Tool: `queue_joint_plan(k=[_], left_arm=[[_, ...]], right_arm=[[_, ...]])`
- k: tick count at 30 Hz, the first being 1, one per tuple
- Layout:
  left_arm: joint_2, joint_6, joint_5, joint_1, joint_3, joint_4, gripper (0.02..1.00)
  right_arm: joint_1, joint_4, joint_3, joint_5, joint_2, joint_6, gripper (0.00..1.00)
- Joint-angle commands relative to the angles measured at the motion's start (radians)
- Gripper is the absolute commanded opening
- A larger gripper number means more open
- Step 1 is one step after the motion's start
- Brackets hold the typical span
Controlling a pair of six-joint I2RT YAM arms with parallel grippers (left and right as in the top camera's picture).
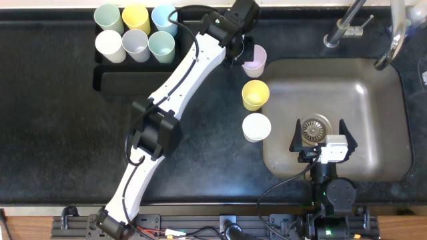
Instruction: Store Cups
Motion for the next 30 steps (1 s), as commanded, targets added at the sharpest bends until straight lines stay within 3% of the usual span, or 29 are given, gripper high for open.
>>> queue_joint_plan(k=[1,6,11,14,19,24,30], left_arm=[[-0.043,-0.008,0.001,0.029,0.021,-0.003,0.034],[-0.238,-0.012,-0.046,0.103,0.021,-0.068,0.034],[-0.488,-0.181,-0.266,0.240,0.015,-0.334,0.034],[-0.603,-0.281,-0.350,0.348,-0.051,-0.449,0.036],[-0.739,-0.415,-0.330,0.541,-0.317,-0.424,0.036],[-0.736,-0.430,-0.326,0.611,-0.492,-0.330,0.036],[-0.733,-0.429,-0.190,0.708,-0.629,-0.201,0.036]], right_arm=[[0.005,0.006,-0.013,0.001,-0.008,0.008,0.996],[0.005,0.005,-0.013,0.001,-0.008,0.008,0.998],[0.005,0.006,-0.013,0.001,-0.008,0.008,0.998],[0.005,0.005,-0.013,0.000,-0.008,0.008,0.996],[0.005,0.006,-0.013,0.001,-0.008,0.008,0.998],[0.005,0.005,-0.013,0.001,-0.008,0.008,0.996],[0.005,0.006,-0.013,0.000,-0.008,0.008,0.996]])
